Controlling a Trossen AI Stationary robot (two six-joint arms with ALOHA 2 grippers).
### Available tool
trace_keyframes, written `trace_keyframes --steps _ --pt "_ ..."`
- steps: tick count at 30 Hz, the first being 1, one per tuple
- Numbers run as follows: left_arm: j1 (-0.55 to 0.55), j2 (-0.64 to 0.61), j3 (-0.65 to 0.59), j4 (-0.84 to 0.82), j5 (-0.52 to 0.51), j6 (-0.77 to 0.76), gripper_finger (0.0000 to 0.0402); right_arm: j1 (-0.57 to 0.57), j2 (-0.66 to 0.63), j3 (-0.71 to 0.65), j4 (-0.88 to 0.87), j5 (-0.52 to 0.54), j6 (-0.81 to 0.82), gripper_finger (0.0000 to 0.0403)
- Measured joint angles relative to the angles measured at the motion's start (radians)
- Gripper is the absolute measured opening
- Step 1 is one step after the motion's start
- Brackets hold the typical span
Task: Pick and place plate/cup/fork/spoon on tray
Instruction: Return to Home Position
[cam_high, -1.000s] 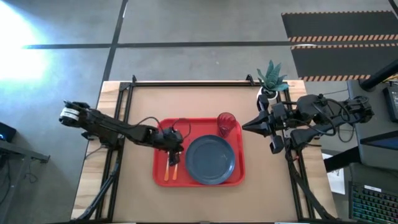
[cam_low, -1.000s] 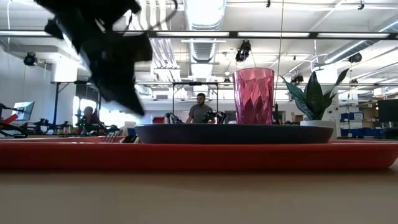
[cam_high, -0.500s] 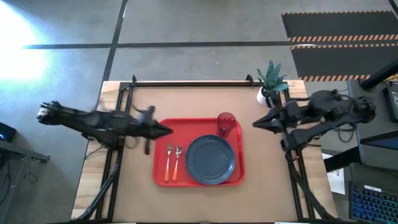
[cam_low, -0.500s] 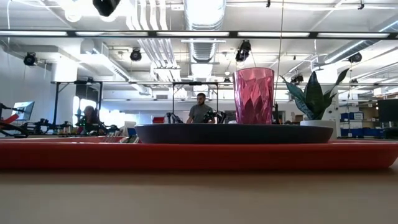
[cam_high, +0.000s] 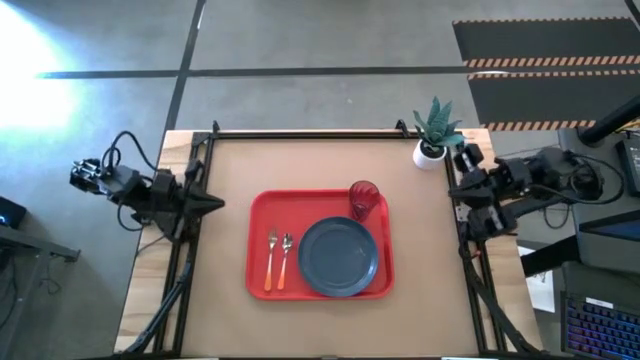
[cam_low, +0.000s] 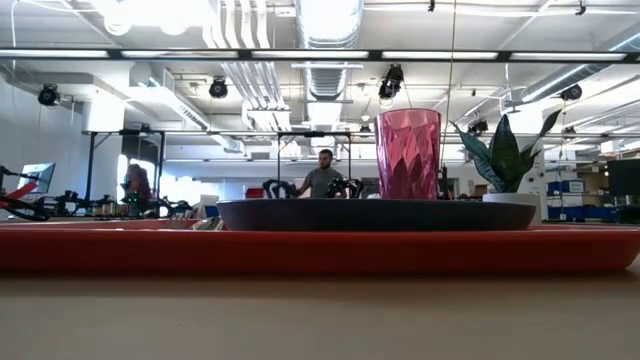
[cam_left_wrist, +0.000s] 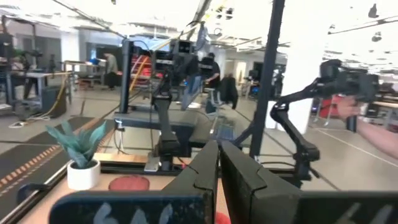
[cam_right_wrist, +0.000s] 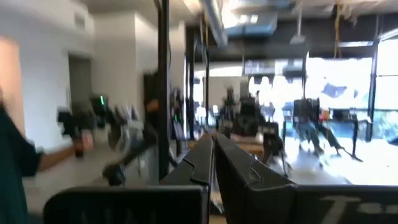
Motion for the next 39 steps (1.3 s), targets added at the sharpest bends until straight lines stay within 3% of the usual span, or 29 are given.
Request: trace_keyframes --steps 14,26,30,39 --pt "-0.027 -0.208 -0.216 0.011 -0.001 -0.111 0.0 0.0 -0.148 -0.433 0.406 0.003 0.19 0.0009" --pt "-0.027 -0.396 -0.43 0.086 -0.002 -0.252 0.0 0.0 -0.142 -0.818 1.038 0.042 0.306 0.0009" --pt "-0.027 -0.442 -0.517 0.171 -0.002 -0.266 0.0 0.0 -0.137 -0.886 1.098 0.067 0.328 0.0008" --pt "-0.028 -0.441 -0.723 0.43 0.009 -0.325 0.0 0.0 -0.133 -0.886 1.102 0.082 0.329 0.0009"
